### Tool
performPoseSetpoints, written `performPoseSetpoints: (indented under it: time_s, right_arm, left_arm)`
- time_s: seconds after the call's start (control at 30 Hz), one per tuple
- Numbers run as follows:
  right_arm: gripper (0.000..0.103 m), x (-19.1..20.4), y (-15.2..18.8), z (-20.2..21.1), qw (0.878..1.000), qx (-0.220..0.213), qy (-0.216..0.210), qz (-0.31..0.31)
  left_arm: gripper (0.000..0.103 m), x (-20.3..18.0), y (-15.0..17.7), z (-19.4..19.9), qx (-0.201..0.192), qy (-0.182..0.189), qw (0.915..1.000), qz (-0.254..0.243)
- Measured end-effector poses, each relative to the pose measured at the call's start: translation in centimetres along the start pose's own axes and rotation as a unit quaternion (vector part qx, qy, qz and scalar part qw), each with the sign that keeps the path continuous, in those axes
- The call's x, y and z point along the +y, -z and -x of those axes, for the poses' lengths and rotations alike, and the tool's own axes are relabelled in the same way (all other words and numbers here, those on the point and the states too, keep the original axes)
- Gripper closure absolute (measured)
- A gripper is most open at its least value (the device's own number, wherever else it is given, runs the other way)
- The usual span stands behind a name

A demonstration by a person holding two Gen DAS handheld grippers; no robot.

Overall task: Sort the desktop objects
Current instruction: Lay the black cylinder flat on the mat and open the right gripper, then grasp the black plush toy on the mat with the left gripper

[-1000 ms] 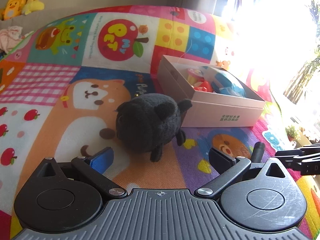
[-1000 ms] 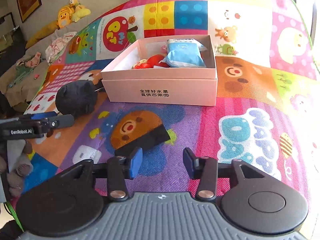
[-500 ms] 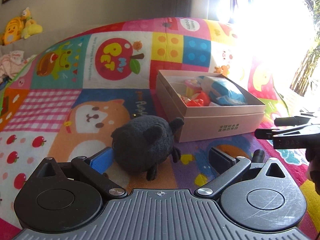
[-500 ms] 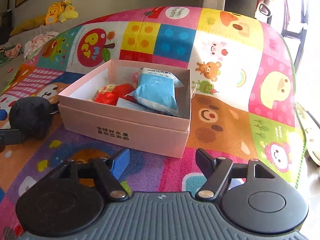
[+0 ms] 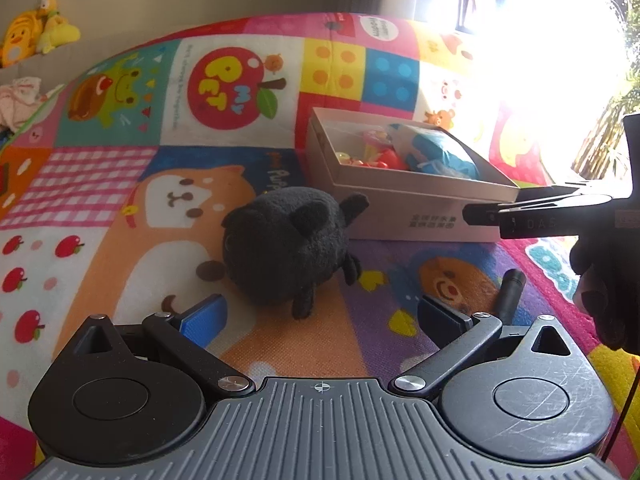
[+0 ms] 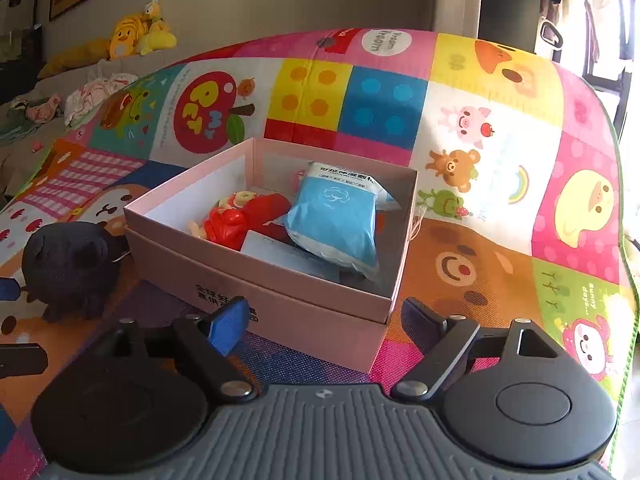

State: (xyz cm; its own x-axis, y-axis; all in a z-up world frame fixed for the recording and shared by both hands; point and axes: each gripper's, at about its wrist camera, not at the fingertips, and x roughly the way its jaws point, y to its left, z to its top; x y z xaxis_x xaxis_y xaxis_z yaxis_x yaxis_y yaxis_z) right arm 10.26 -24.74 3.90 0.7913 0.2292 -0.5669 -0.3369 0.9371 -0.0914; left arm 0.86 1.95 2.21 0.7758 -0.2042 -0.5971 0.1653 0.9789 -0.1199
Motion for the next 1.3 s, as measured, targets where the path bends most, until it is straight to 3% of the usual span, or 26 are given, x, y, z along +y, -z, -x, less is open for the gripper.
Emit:
performPoseSetpoints:
  time_s: [0.17,0.27,0.4,0.5,0.6,0.77,1.07,1.3]
  right_arm:
    - [0.011,0.1,2.7,3.7,1.0,-0.003,0.014,-0.019]
    - [0.01,0.2,4.8,5.3,0.999,0.014,0.008,-0.043]
    - [0.01,0.5,6.7,5.8,0.997,0.03,0.007,-0.069]
    - [0.01,0.8,7.0,5.8,0.997,0.028,0.011,-0.075]
    - [0.002,0.6,7.1,5.9,0.996,0.021,0.011,-0.083]
    - [0.002,0.1,7.2,5.9,0.995,0.021,0.008,-0.1]
    - [0.002,0.3,7.2,5.7,0.995,0.027,0.01,-0.097]
    - [0.0,0.3,7.2,5.8,0.995,0.028,0.012,-0.098]
  left_arm:
    - [0.0,-2.1,0.8,-1.6,0.039,-0.013,0.9985,-0.036]
    - [0.0,-3.1,1.1,-2.6,0.035,-0.032,0.9971,-0.06]
    - [0.0,-3.4,0.6,-3.5,0.041,-0.037,0.9968,-0.057]
    - [0.0,-3.6,0.7,-3.5,0.04,-0.044,0.9966,-0.057]
    - [0.0,-3.7,1.0,-3.2,0.032,-0.049,0.9969,-0.053]
    - [0.0,-3.7,2.0,-1.8,0.022,-0.051,0.9965,-0.063]
    - [0.0,-3.1,1.7,-2.1,0.03,-0.03,0.9974,-0.058]
    - [0.0,-2.7,1.0,-2.4,0.061,-0.01,0.9957,-0.068]
